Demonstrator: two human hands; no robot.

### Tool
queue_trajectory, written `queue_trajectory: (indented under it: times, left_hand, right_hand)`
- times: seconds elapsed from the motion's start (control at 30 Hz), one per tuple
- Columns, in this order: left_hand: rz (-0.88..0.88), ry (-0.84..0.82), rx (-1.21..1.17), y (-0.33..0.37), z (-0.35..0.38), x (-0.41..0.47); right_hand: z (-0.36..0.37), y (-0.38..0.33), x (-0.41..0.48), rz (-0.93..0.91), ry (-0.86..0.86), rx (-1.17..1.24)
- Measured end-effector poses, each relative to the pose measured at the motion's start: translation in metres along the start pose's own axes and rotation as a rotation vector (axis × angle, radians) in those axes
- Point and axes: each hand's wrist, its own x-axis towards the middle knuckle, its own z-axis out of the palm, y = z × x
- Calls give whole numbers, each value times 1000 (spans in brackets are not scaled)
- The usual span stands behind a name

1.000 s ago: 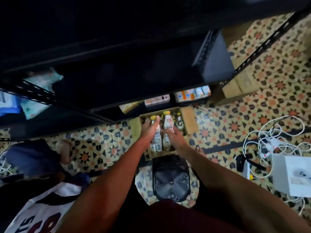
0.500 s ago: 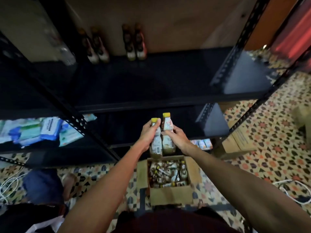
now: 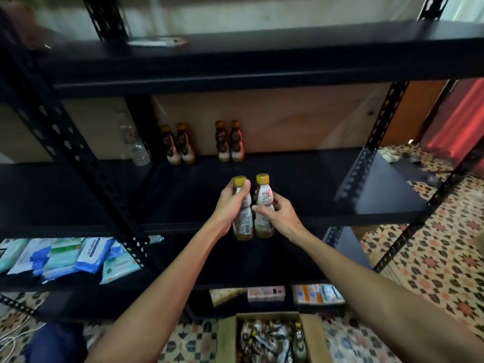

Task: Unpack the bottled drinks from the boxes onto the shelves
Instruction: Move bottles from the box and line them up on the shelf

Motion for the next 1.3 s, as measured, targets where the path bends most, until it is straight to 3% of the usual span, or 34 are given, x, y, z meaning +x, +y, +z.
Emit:
queue_trajectory:
  times: [0.3,0.67,0.87,1.0,1.1,1.3]
  left_hand:
    - [162,6,141,12,-8,40]
    - [188,-21,241,6,-5,58]
    - [180,-203,478,41,-28,69]
    - [243,-420,933,70,-39,85]
    - [258,-406,1097,81,-30,87]
    - [224,-307,1172,82,-17,86]
  right_hand:
    - [-13,-10,41,-37,71,-184]
    - [-12,4,65,19,119,-230]
    - [-27,-22,74,-92,125,-297]
    - [-38,-61,85,-164,19,-471]
    - [-40,-74,90,-122,-55,-638]
    - [-41,-78,89,-92,-29,-677]
